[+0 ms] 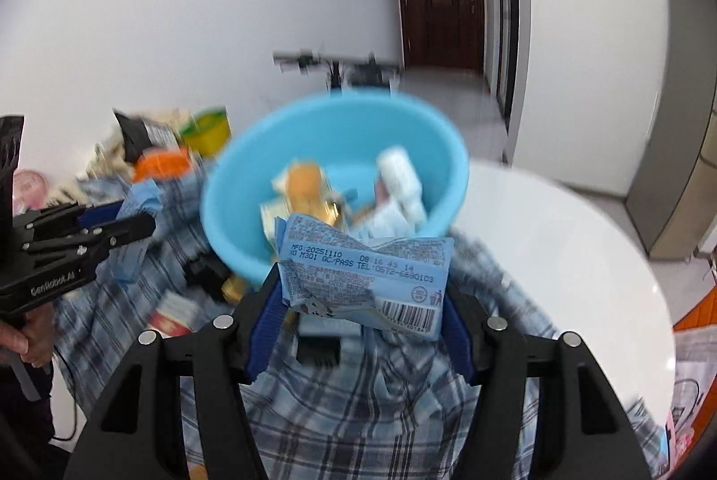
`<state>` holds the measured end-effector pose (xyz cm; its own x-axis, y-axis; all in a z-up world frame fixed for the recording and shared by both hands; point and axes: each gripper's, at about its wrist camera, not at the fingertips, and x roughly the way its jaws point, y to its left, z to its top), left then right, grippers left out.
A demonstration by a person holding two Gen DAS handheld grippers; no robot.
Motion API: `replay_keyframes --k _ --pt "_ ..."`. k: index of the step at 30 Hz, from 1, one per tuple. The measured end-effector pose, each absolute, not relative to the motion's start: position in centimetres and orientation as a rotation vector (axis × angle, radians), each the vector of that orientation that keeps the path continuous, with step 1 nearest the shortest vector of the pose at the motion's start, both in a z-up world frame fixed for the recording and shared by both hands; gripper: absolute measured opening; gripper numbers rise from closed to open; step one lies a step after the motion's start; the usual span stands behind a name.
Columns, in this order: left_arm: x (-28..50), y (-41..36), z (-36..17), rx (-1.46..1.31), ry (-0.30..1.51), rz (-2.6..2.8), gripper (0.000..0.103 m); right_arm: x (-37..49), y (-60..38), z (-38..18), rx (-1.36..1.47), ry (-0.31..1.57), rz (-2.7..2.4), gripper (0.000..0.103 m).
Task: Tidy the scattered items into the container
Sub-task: 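Lift both held packets and carry them over the light blue basin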
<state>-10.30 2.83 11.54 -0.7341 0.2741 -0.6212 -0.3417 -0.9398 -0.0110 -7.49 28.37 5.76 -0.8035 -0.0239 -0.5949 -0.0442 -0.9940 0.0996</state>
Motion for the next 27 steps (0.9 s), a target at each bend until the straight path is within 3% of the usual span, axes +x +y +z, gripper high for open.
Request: replay_keyframes --k 15,27 --pt "-8.8 2.6 14.4 -0.781 0.139 2.688 0.036 -5.3 27.4 9.9 -0.772 0.139 3.029 0.061" --pt "-22.2 4.6 16.6 -0.849 -0.043 2.726 0.036 -15.8 30.3 13.1 -0.644 0.142 2.931 0.061"
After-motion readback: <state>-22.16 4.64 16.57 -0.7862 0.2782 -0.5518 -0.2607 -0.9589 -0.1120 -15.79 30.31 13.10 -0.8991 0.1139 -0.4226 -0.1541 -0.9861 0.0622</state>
